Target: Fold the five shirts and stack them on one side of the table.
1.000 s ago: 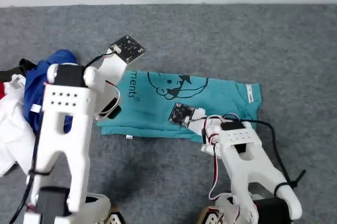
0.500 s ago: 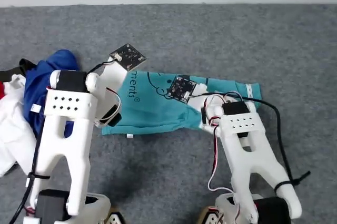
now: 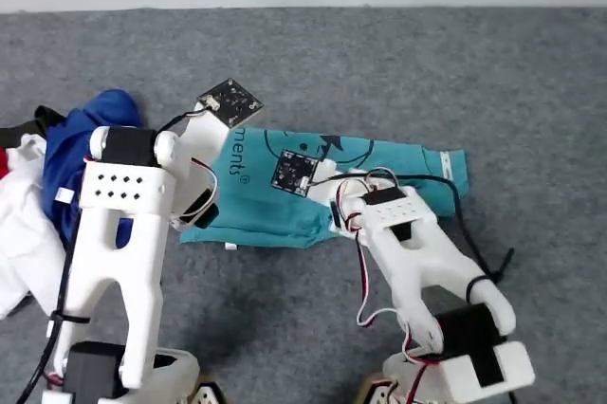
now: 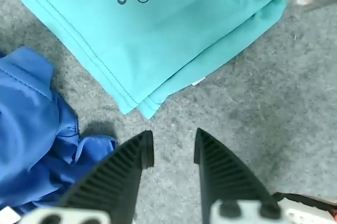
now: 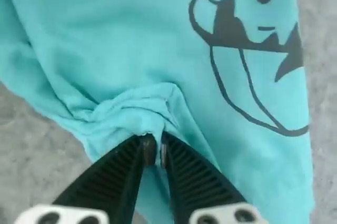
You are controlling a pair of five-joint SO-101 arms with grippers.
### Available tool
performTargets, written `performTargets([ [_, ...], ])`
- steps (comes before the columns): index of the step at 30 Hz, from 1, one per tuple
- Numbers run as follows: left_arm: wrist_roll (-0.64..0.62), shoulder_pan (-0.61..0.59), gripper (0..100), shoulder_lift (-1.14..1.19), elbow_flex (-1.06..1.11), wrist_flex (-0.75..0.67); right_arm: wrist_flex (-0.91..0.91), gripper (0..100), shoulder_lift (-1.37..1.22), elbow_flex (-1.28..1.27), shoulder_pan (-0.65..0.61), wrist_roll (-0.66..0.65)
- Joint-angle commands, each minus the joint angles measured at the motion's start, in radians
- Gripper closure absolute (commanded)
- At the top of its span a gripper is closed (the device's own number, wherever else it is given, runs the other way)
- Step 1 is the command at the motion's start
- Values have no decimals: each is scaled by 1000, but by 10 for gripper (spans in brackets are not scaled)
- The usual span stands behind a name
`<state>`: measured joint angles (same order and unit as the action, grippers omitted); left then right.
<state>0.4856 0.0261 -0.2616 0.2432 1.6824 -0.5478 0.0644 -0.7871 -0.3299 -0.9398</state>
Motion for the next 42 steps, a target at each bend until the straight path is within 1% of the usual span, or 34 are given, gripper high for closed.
performTargets([
  [1,9,8,867,-37,-4,-9,-5,952,-28,6,-18,3],
  [6,9,9,867,-37,35,-11,-104,738,-19,21,-15,3],
  [8,9,9,867,-43,64,-38,-143,659,-1,60,-13,5],
  [10,9,9,867,-43,81,-57,-183,601,28,117,-2,14],
  [12,9,8,867,-43,84,-58,-222,567,51,195,21,83],
  [15,6,2,867,-44,82,-58,-251,559,58,296,77,242],
  [17,5,0,867,-46,81,-58,-269,560,41,333,104,284],
  [23,5,0,867,-46,53,-51,-326,560,-39,339,108,293],
  [28,5,0,867,-46,54,-51,-315,560,-125,347,108,295],
  [32,5,0,867,-46,54,-51,-226,560,-160,350,71,296],
  [37,5,0,867,-46,54,-51,-171,560,-193,339,-19,296],
  [40,5,-2,867,-44,54,-57,-162,560,-243,339,-31,296],
  [42,5,-25,867,-44,54,-61,-163,560,-263,344,-21,296],
])
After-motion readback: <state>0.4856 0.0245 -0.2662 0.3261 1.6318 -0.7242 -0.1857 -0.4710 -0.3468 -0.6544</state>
